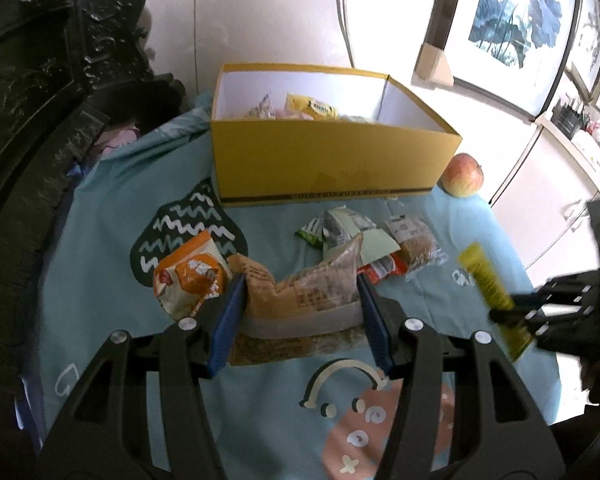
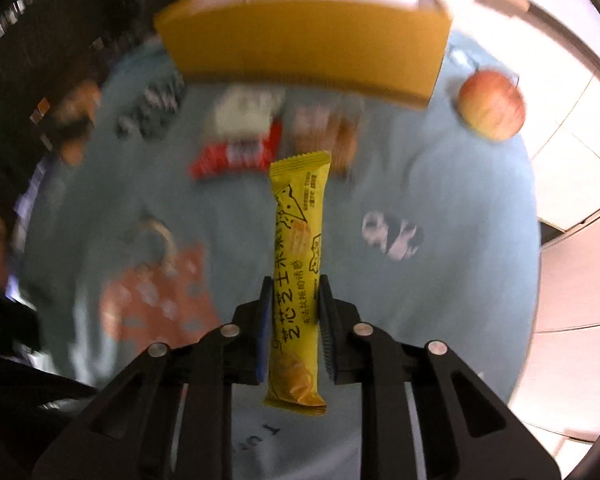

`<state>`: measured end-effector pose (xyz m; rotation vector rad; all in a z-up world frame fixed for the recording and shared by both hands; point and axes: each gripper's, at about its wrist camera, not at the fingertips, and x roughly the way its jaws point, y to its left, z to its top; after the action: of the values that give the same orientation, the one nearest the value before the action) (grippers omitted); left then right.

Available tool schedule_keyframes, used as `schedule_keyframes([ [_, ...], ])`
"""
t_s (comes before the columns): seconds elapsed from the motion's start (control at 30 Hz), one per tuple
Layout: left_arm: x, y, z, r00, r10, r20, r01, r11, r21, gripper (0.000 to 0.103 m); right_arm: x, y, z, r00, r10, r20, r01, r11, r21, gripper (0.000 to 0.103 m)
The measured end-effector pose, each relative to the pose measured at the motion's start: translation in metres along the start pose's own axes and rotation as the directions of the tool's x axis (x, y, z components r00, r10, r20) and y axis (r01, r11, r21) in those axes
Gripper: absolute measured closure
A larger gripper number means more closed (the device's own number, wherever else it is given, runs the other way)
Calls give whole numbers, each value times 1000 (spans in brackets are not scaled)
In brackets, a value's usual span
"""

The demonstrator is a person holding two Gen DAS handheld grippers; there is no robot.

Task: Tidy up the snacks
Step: 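Carry the pastry bag with the left gripper while the right carries the yellow bar to the box, then release the pastry bag and yellow bar into the yellow box with both grippers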

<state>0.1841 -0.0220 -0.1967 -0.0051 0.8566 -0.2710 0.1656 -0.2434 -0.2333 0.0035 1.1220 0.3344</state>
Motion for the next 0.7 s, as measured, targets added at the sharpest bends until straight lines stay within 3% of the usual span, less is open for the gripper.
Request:
schedule_keyframes([
  [0.2, -18, -9, 27, 998, -21, 58, 20, 1000, 16, 47, -56, -5, 39, 988, 40, 146, -44, 999, 28, 82],
  [0.4, -33, -19, 84, 987, -29, 160, 25, 999, 24, 47, -94, 0, 94, 963, 35, 267, -33, 999, -9, 82],
  [0.7, -28, -23, 171, 971, -33, 236, 30, 999, 15, 47, -126, -12, 165, 935, 15, 354, -5, 1000, -29, 82],
])
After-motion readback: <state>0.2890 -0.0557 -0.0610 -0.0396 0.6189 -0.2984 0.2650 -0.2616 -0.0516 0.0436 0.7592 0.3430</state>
